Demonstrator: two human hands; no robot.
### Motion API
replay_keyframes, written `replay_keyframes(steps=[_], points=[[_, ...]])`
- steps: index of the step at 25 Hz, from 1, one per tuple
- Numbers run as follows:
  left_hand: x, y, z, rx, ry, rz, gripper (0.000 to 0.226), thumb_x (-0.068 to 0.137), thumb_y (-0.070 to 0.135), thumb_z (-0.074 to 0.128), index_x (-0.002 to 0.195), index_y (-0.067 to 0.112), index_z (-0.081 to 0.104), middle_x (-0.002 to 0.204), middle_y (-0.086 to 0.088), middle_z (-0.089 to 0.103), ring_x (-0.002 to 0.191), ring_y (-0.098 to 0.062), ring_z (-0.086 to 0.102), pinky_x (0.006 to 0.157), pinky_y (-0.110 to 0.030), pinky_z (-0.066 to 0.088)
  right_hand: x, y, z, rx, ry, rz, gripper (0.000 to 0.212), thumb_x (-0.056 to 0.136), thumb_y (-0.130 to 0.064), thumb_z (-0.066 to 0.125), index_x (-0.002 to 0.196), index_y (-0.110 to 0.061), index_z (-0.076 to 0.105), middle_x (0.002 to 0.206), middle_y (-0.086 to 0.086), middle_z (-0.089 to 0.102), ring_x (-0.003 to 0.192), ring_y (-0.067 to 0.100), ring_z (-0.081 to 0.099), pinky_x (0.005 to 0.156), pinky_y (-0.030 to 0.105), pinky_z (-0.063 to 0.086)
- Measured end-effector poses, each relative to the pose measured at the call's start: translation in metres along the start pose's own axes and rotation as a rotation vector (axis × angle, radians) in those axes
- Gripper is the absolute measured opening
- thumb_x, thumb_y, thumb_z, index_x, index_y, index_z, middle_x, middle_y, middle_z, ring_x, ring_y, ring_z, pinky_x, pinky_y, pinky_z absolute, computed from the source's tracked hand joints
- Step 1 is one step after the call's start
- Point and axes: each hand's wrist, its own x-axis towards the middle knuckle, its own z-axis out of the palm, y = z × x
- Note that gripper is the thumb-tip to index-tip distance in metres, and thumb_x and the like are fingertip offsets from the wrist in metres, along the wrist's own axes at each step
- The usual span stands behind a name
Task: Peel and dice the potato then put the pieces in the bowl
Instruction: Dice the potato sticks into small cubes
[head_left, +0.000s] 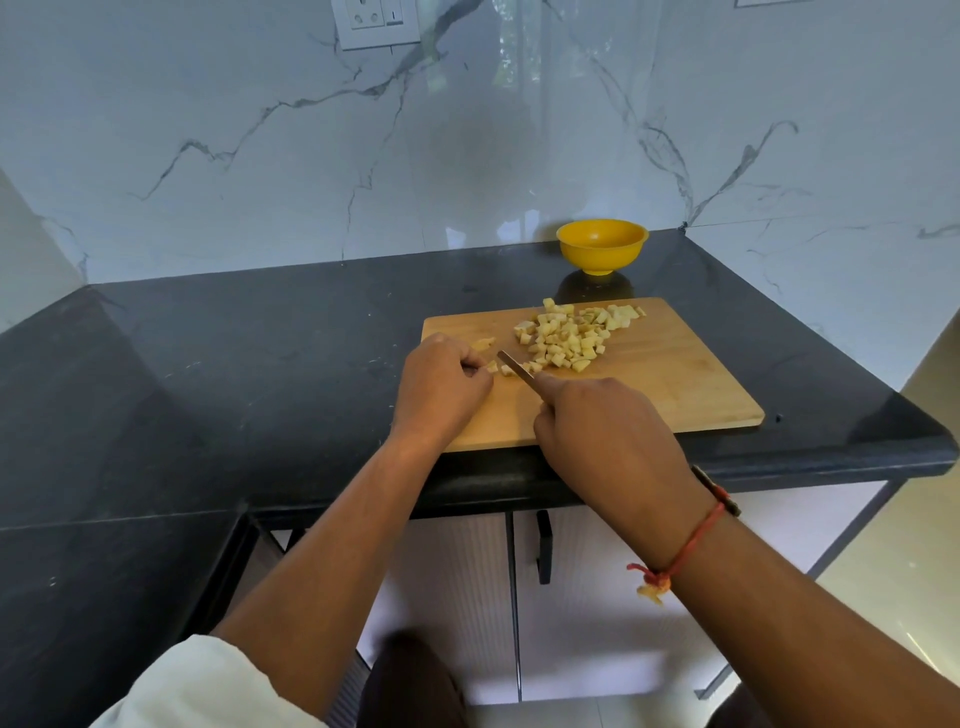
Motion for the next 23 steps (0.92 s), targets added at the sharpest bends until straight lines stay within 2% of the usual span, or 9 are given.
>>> replay_keyframes(steps=[5,11,13,17,20,23], points=[[0.000,-0.001,0.000,-0.013,0.005,0.001,0.012,0.090,0.018,0.067,0.090,0.018,0.079,0.093,0.002,0.070,0.085,-0.009,0.062,0.072,-0.013,0.042,0.009,-0.006,0.009,0.019,-0.004,-0.016,0.035,0.105,-0.027,0.039,0.136,-0.026,0.054,0.087,-0.003,0.059,0.077,0.013,0.059,0.069,0.030,0.053],[0.002,-0.003,0.000,-0.037,0.005,-0.013,0.011,0.091,0.019,0.069,0.094,0.018,0.079,0.092,0.005,0.073,0.084,-0.006,0.063,0.074,-0.010,0.039,0.016,-0.011,0.017,0.013,-0.046,0.005,0.032,0.104,-0.025,0.040,0.132,-0.024,0.056,0.083,-0.003,0.054,0.077,0.013,0.056,0.066,0.028,0.046],[0.003,-0.002,0.000,-0.040,0.006,-0.012,0.010,0.091,0.018,0.069,0.093,0.018,0.080,0.092,0.005,0.073,0.084,-0.006,0.062,0.076,-0.014,0.041,0.025,-0.013,0.019,-0.009,-0.070,0.019,0.032,0.104,-0.024,0.043,0.132,-0.023,0.057,0.088,-0.002,0.056,0.081,0.015,0.056,0.070,0.029,0.045],[0.002,-0.003,0.000,-0.045,0.014,-0.011,0.009,0.091,0.018,0.070,0.090,0.018,0.079,0.092,0.004,0.073,0.083,-0.005,0.061,0.073,-0.010,0.037,0.034,-0.017,0.018,-0.036,-0.170,0.066,0.034,0.102,-0.022,0.048,0.135,-0.023,0.056,0.106,0.005,0.063,0.095,0.021,0.061,0.078,0.034,0.050],[0.002,-0.002,0.002,-0.040,0.031,-0.016,0.008,0.091,0.018,0.070,0.091,0.018,0.078,0.094,0.004,0.072,0.083,-0.005,0.061,0.069,-0.007,0.037,0.022,-0.012,0.016,-0.031,-0.145,0.037,0.030,0.102,-0.022,0.046,0.130,-0.025,0.057,0.092,0.000,0.057,0.086,0.018,0.058,0.074,0.033,0.050],[0.004,-0.004,0.005,-0.017,0.036,-0.007,0.009,0.092,0.020,0.069,0.091,0.019,0.077,0.096,0.003,0.070,0.085,-0.006,0.061,0.074,-0.014,0.043,0.010,-0.008,0.006,-0.058,-0.133,0.033,0.028,0.103,-0.023,0.044,0.127,-0.027,0.057,0.084,-0.003,0.050,0.081,0.016,0.055,0.071,0.033,0.048]])
